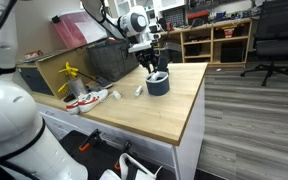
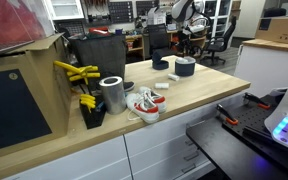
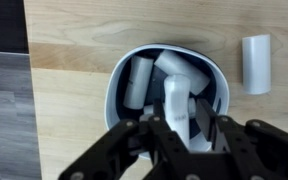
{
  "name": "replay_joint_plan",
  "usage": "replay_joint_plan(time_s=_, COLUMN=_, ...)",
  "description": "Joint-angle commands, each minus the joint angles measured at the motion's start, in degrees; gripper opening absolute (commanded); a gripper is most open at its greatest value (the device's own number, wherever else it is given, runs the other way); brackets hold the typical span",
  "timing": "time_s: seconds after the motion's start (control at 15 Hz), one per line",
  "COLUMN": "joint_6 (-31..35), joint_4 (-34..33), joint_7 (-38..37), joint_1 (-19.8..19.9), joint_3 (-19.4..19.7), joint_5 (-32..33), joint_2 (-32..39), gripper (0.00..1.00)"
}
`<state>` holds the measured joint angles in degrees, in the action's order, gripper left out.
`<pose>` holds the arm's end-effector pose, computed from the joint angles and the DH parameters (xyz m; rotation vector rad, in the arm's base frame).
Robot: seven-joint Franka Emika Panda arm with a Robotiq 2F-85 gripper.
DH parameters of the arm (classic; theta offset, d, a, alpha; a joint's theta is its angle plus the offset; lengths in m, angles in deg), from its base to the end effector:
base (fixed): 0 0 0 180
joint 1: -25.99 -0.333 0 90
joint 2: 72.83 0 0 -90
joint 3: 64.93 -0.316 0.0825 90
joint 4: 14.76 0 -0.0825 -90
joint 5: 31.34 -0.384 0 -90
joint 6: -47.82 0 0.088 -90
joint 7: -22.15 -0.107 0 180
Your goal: Put the white items in the bowl
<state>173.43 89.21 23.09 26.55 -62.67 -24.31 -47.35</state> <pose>0.6393 -0.0341 0.2903 3.0268 0.0686 -0.1073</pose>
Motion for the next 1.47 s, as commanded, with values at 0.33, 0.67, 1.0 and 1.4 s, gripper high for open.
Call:
replay_joint_plan(time_s=0.33, joint_6=-0.3, joint_4=4.3, joint_7=1.7, joint_1=-3.5, joint_3=-2.4, joint_5=4.2, joint_2=-5.8, gripper=1.00)
replay_joint_plan(time_s=0.67, joint_6=-0.8, joint_4=6.6, joint_7=2.5, joint_1=-5.1, joint_3=-6.3, joint_5=1.3, joint_2=-8.7, gripper=1.00)
replay_joint_plan(time_s=1.0, joint_6=0.0, joint_4=8.5, joint_7=7.3, joint_1=-5.6, joint_3=-9.4, joint_5=-1.8, joint_2=-7.8, gripper=1.00)
replay_joint_plan(time_s=1.4, joint_6=-3.1, joint_4=10.4, joint_7=16.6, joint_1=-5.8, joint_3=-13.8, joint_5=-7.2, joint_2=-7.7, gripper=1.00)
